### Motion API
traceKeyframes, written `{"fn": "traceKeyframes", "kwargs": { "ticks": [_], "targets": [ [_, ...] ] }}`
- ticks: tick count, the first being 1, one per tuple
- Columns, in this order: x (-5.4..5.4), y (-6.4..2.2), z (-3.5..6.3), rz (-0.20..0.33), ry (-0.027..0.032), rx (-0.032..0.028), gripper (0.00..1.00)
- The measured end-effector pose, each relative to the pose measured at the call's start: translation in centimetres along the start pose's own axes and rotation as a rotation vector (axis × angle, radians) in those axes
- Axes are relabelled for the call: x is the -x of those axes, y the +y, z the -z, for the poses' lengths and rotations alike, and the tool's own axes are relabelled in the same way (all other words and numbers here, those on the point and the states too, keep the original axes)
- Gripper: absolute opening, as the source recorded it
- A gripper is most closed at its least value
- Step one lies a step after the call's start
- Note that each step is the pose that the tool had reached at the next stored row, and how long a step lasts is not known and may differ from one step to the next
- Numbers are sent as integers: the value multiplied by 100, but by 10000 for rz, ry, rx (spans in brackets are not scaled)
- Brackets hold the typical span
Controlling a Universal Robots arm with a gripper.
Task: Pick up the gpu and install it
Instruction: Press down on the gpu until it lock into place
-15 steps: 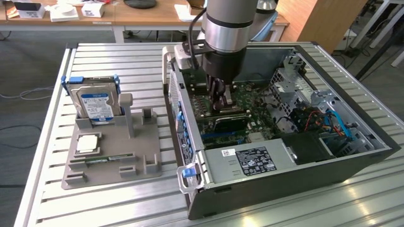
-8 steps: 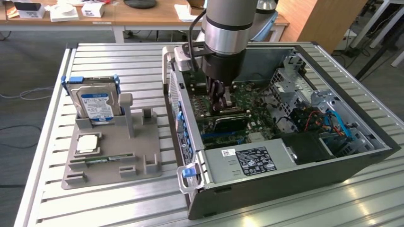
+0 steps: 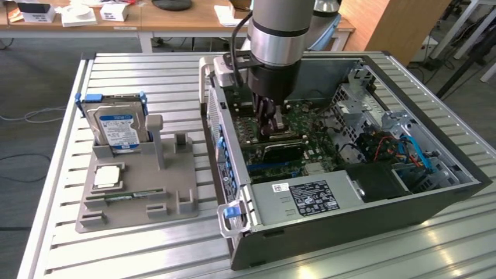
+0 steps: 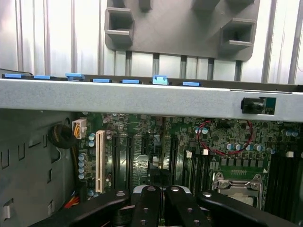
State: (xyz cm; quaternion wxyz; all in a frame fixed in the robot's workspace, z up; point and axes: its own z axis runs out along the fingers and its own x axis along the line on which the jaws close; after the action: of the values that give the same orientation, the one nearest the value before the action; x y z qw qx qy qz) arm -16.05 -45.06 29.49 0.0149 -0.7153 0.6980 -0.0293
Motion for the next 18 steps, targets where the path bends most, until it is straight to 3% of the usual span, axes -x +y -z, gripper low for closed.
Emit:
{"fn": "traceKeyframes", "kwargs": {
  "ticks": [18],
  "targets": [
    [32, 12, -125, -1, -17, 1, 11]
  ]
}}
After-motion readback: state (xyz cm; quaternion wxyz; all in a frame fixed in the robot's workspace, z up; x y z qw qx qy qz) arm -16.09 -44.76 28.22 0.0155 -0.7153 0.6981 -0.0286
